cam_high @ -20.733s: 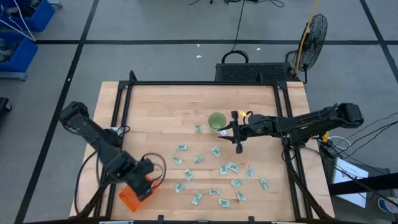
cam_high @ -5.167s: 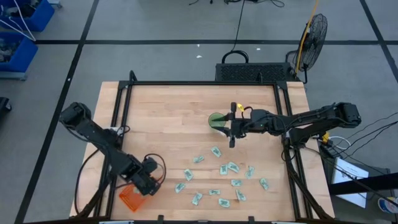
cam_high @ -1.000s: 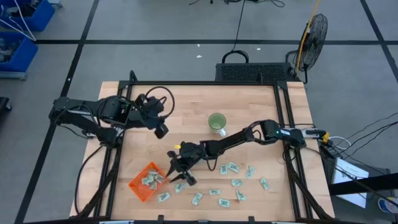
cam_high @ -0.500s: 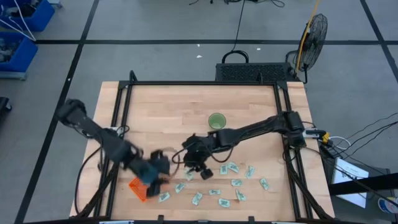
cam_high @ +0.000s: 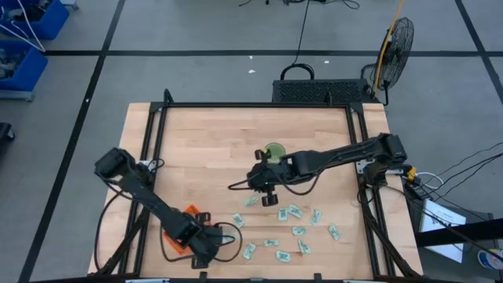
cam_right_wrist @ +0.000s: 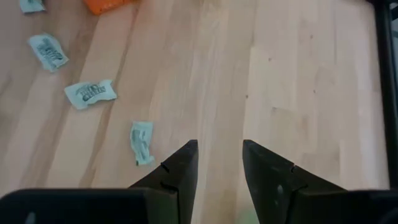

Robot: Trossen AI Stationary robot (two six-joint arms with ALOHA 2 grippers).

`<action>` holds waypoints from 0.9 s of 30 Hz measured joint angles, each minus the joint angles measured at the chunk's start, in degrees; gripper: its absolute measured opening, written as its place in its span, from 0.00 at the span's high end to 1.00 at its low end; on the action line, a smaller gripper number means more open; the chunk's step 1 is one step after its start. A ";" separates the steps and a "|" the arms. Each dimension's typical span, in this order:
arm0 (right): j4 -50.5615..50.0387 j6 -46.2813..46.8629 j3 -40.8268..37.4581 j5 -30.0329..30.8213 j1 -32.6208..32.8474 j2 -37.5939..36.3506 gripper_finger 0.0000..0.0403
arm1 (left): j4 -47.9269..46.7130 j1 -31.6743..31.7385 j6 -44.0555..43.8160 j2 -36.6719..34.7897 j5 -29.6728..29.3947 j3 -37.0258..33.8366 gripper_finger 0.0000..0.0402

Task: Pick and place Stevia / Truvia into bins
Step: Put the light green stevia packet into the orange basket

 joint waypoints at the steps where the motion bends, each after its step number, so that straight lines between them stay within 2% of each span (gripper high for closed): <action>1: -0.18 0.02 0.00 -0.02 -0.04 -0.63 0.71 | 0.06 0.14 1.08 0.62 1.06 0.00 0.62; 4: -0.70 0.02 0.00 -0.01 -0.07 -2.34 0.71 | -0.56 0.17 2.21 1.66 1.80 0.00 0.62; 11: -0.89 -0.98 0.00 -0.17 -0.09 -4.62 0.71 | -2.27 0.90 -1.66 1.77 1.04 0.00 0.62; 16: -0.98 -2.40 0.00 -0.21 -0.09 -4.63 0.71 | -3.99 1.22 -2.41 1.43 5.40 0.02 0.62; 22: -2.28 -2.52 0.00 -0.17 -0.09 -4.63 0.71 | -2.97 1.49 -5.62 -0.32 5.27 0.09 0.62; 27: -2.57 -2.52 0.00 -0.18 -0.09 -4.63 0.71 | -3.43 0.79 -2.06 -0.01 4.51 0.09 0.62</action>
